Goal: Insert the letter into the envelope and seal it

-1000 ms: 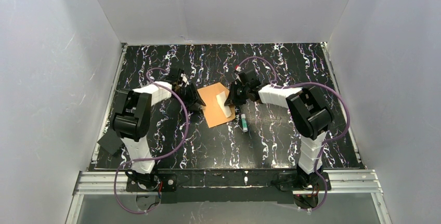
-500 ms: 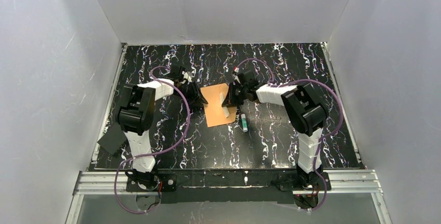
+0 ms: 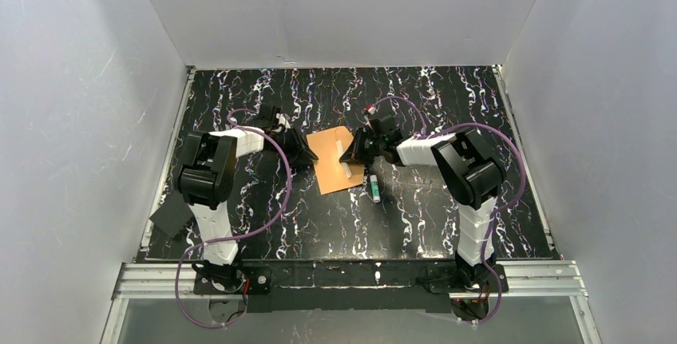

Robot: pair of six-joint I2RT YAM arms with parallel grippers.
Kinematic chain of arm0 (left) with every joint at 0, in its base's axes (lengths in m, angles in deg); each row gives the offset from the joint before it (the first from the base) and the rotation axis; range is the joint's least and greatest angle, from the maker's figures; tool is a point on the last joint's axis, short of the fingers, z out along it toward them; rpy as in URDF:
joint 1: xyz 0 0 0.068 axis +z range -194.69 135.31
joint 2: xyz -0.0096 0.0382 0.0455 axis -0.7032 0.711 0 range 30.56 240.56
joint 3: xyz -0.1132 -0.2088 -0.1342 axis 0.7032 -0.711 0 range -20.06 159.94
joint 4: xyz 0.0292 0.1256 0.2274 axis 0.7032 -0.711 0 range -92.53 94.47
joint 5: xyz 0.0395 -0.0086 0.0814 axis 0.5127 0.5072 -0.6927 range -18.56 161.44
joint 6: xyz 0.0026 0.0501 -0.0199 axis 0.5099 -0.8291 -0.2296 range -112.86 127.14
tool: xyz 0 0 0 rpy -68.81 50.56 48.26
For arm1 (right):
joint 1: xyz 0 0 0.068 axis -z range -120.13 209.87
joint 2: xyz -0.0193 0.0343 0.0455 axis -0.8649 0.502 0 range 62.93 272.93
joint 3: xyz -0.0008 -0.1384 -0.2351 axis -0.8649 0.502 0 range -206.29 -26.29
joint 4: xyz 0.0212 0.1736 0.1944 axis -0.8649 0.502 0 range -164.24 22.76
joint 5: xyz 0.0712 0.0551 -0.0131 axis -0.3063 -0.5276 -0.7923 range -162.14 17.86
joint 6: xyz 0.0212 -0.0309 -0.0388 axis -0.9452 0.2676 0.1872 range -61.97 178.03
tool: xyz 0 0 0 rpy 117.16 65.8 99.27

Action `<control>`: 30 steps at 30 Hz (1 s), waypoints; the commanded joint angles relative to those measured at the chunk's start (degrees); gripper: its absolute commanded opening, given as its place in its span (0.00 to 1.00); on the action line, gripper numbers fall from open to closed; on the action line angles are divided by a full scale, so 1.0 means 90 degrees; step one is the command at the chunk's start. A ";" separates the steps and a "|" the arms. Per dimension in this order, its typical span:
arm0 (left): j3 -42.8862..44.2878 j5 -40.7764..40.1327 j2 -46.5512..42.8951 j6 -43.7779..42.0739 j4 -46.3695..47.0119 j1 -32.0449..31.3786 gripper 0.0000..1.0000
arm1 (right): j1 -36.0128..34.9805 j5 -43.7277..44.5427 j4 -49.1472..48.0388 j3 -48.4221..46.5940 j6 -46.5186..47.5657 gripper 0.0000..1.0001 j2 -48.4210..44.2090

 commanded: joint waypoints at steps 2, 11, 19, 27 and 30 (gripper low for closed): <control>-0.0511 -0.0090 0.0109 0.0308 -0.0057 -0.0133 0.26 | -0.0070 -0.0283 -0.1103 0.0152 -0.0478 0.08 -0.0096; -0.0170 -0.0399 0.0152 -0.0105 -0.0529 -0.0134 0.25 | 0.0071 0.0635 0.0858 -0.0421 0.0457 0.56 -0.0945; 0.0088 -0.0439 0.0146 -0.0379 -0.0791 -0.0136 0.26 | 0.0077 0.1089 0.1834 -0.0799 0.0804 0.64 -0.0841; -0.0435 0.0240 -0.0882 -0.0302 0.0517 -0.0134 0.23 | 0.0044 0.0783 0.1870 -0.0923 -0.0110 0.60 -0.0456; -0.0812 0.0467 -0.1272 -0.0142 0.1362 -0.0137 0.18 | 0.0023 0.0676 0.1700 -0.0881 -0.0523 0.59 -0.0344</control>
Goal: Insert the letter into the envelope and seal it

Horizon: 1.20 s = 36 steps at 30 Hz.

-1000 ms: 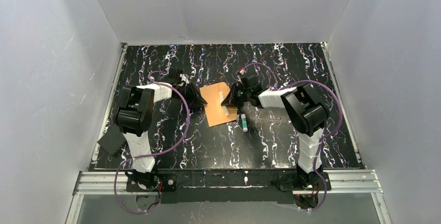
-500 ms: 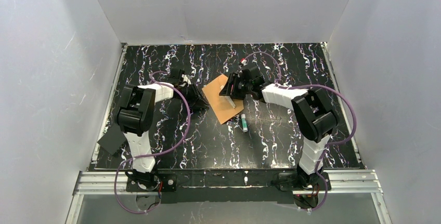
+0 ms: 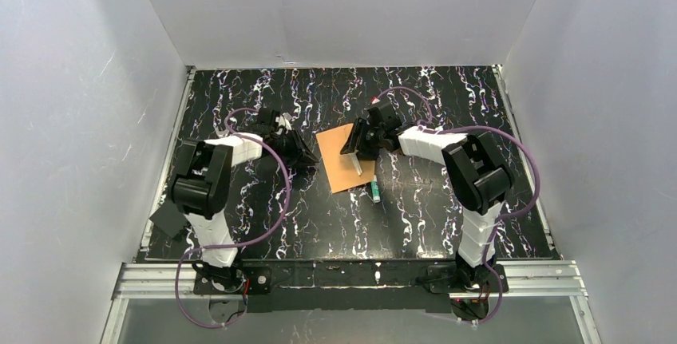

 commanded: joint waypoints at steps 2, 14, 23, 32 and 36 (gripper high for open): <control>-0.0535 0.0495 -0.0817 0.0065 0.1116 -0.0035 0.16 | -0.0028 -0.0241 -0.0258 -0.0153 -0.0775 0.59 0.0221; -0.0634 0.0957 0.0056 0.0533 0.1872 -0.0295 0.10 | -0.0038 -0.0619 -0.0676 -0.0076 -0.0984 0.59 0.0330; -0.0176 -0.0343 0.0328 -0.0303 -0.0427 -0.0301 0.04 | -0.0029 0.0323 0.0597 -0.0410 0.0157 0.53 0.0136; 0.0010 0.0378 0.0314 -0.0023 -0.0091 -0.0305 0.16 | -0.0028 -0.0027 0.0518 -0.0527 0.0334 0.41 0.0379; 0.0323 0.0600 0.0012 0.0004 -0.0157 -0.0297 0.27 | -0.0028 -0.0190 0.0360 -0.0533 0.0327 0.33 0.0450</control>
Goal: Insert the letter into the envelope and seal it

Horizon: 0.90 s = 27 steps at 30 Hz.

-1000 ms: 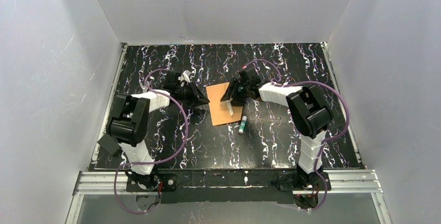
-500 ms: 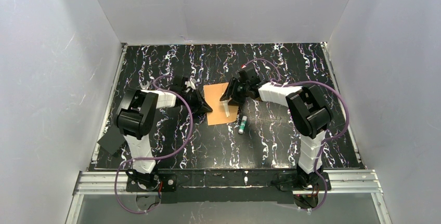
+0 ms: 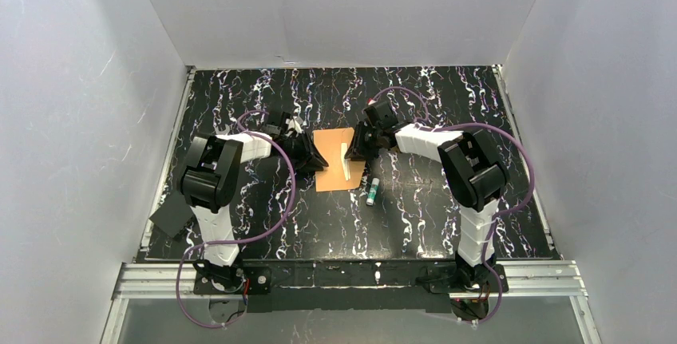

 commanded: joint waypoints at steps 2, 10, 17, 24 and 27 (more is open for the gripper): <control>0.0453 0.0168 -0.0426 -0.0005 -0.0423 -0.0006 0.33 | -0.0018 -0.0250 -0.0170 -0.0246 0.0108 0.29 0.0176; 0.0683 -0.1293 -0.0825 -0.0465 -0.1598 -0.0003 0.47 | -0.0018 -0.0324 -0.0136 -0.0340 0.0066 0.28 0.0400; 0.1054 -0.1729 -0.0143 -0.0856 -0.2373 -0.0005 0.49 | -0.0018 -0.0433 -0.0177 -0.0332 0.0011 0.25 0.0489; 0.1104 -0.1165 0.0380 -0.0747 -0.2159 -0.0001 0.39 | -0.0020 -0.0758 -0.0442 -0.0242 -0.0193 0.19 0.0602; 0.1118 -0.1044 0.0482 -0.0774 -0.2132 -0.0007 0.33 | -0.0017 -0.0848 -0.0519 -0.0261 -0.0300 0.15 0.0707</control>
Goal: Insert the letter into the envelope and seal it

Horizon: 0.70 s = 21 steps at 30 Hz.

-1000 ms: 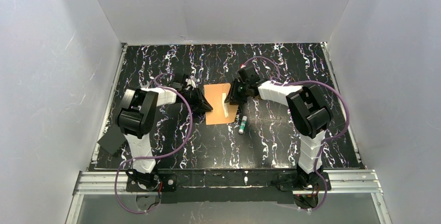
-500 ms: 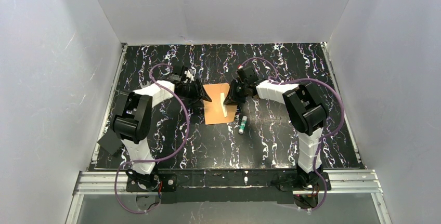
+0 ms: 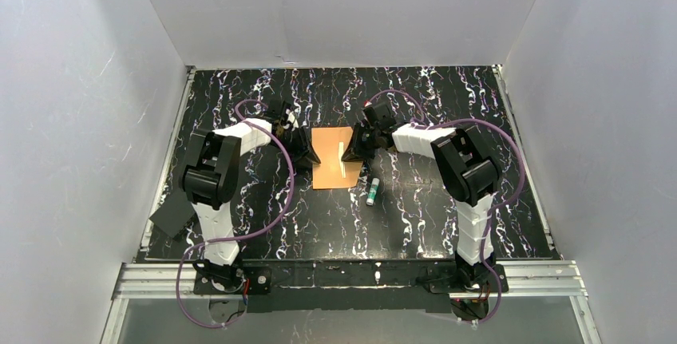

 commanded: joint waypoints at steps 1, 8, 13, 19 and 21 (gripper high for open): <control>-0.0015 0.0138 0.0318 -0.0144 -0.0202 -0.0030 0.32 | -0.0022 -0.0227 -0.0226 -0.0105 -0.0204 0.14 0.0278; -0.0060 0.0266 0.0370 -0.0155 -0.0145 -0.0038 0.29 | -0.0022 -0.0290 -0.0296 -0.0200 -0.0210 0.12 0.0363; -0.0001 0.0432 0.0423 -0.0253 -0.0112 -0.0038 0.29 | -0.0015 -0.0553 -0.0683 -0.0214 -0.0134 0.12 0.0507; 0.0084 0.0520 0.0559 -0.0365 -0.0103 -0.0038 0.30 | -0.0021 -0.0856 -0.1206 -0.0049 -0.0307 0.13 0.0572; 0.0110 0.0452 0.0576 -0.0421 -0.0133 -0.0036 0.31 | -0.0016 -0.0842 -0.1170 -0.0084 -0.0282 0.13 0.0559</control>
